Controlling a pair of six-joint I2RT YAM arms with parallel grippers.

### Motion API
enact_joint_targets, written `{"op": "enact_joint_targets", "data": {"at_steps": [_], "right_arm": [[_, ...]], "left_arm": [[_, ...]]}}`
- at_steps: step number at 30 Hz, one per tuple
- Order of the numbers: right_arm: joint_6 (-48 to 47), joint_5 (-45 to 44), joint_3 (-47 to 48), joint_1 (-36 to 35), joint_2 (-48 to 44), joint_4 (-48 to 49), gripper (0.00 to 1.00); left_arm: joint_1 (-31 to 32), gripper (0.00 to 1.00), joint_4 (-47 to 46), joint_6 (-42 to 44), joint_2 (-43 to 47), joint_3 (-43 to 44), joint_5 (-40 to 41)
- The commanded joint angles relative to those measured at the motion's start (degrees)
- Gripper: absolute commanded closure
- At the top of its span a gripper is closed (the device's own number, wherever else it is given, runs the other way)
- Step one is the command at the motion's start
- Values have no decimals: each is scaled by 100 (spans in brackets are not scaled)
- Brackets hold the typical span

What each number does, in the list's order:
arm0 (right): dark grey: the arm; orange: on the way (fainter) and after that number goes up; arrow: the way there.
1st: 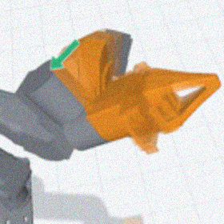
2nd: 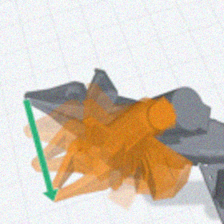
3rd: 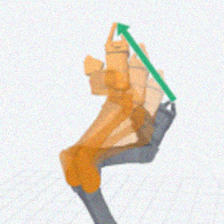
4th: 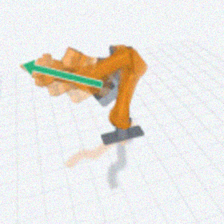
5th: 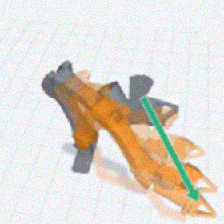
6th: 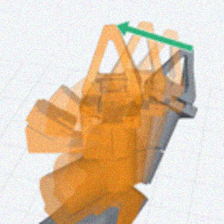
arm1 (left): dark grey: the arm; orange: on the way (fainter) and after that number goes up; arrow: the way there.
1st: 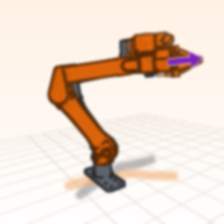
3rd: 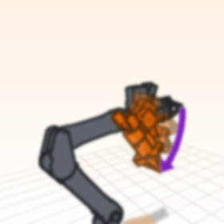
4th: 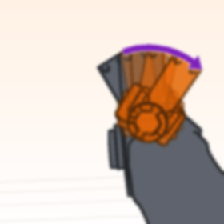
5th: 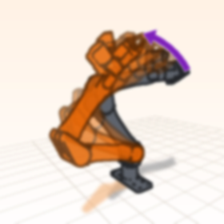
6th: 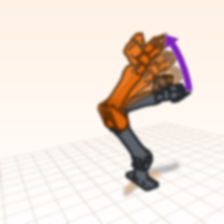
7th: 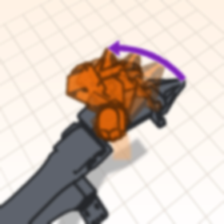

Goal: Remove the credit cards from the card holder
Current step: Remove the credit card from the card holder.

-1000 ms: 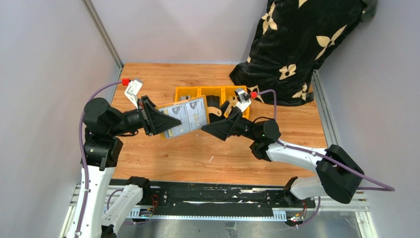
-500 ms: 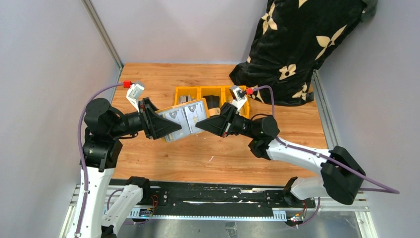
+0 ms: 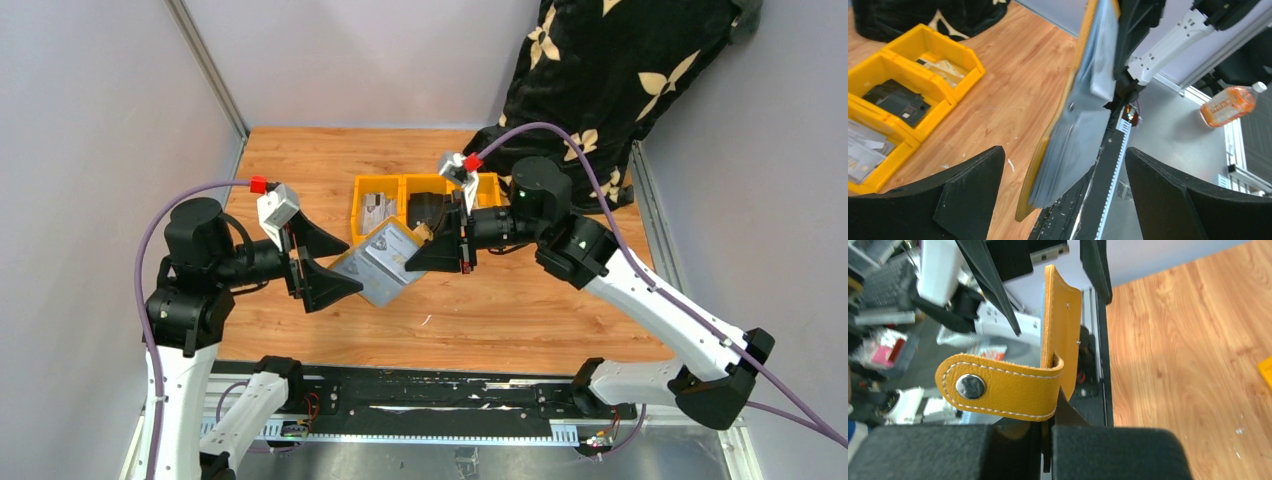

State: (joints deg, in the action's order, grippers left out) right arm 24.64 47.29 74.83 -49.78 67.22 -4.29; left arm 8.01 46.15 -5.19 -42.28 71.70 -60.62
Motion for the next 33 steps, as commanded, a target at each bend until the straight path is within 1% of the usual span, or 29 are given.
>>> {"op": "enact_joint_targets", "data": {"at_steps": [1,4,7,12,14,15,16,17,18,19,20,21,24,25,26,28,30,31,32,33], "right_arm": [[-1474,367,739,-221,339,-2412,100],[-1736,442,1045,-401,486,-2636,100],[-1920,433,1496,-535,716,-2985,100],[-2208,332,2197,-796,1348,-3486,100],[-2313,283,2460,-887,1599,-3624,100],[-2343,241,2593,-928,1727,-3696,100],[-2373,206,2700,-962,1833,-3776,100],[-2399,203,2782,-1002,1910,-3821,100],[-2422,195,2845,-1037,1969,-3834,100],[-2428,186,2897,-1077,2010,-3833,100],[-2435,192,2953,-1091,2041,-3829,100],[-2438,207,2996,-1109,2065,-3806,100],[-2417,259,3126,-1138,2120,-3768,99],[-2416,269,3174,-1140,2147,-3765,95],[-2397,267,3170,-1139,2139,-3727,84],[-2224,272,2896,-1116,1959,-3321,69],[-1741,319,2146,-1021,1526,-2252,56],[-1305,370,1630,-928,1229,-1419,53],[-692,411,713,-835,945,-279,51],[-103,402,17,-740,668,886,49]], "left_arm": [[16,1,263,429,-207,65,-678],[16,1,263,491,-239,-45,-1087],[32,1,269,511,-185,-151,-1235],[118,7,289,456,-198,-342,-1361],[139,13,290,404,-246,-408,-1410],[139,17,289,375,-271,-435,-1445],[146,26,281,358,-290,-445,-1477],[148,33,273,357,-291,-454,-1497],[148,49,272,371,-284,-469,-1504],[146,60,265,393,-263,-499,-1484],[148,68,263,406,-243,-539,-1447],[148,71,263,419,-211,-592,-1423],[148,75,263,448,-166,-750,-1382],[150,81,269,457,-168,-783,-1387],[156,87,283,470,-182,-799,-1390],[157,100,297,500,-216,-737,-1356],[149,100,311,510,-240,-583,-1260],[150,100,313,510,-240,-493,-1231],[153,100,315,511,-239,-386,-1189],[149,100,319,492,-249,-290,-1145]]}}
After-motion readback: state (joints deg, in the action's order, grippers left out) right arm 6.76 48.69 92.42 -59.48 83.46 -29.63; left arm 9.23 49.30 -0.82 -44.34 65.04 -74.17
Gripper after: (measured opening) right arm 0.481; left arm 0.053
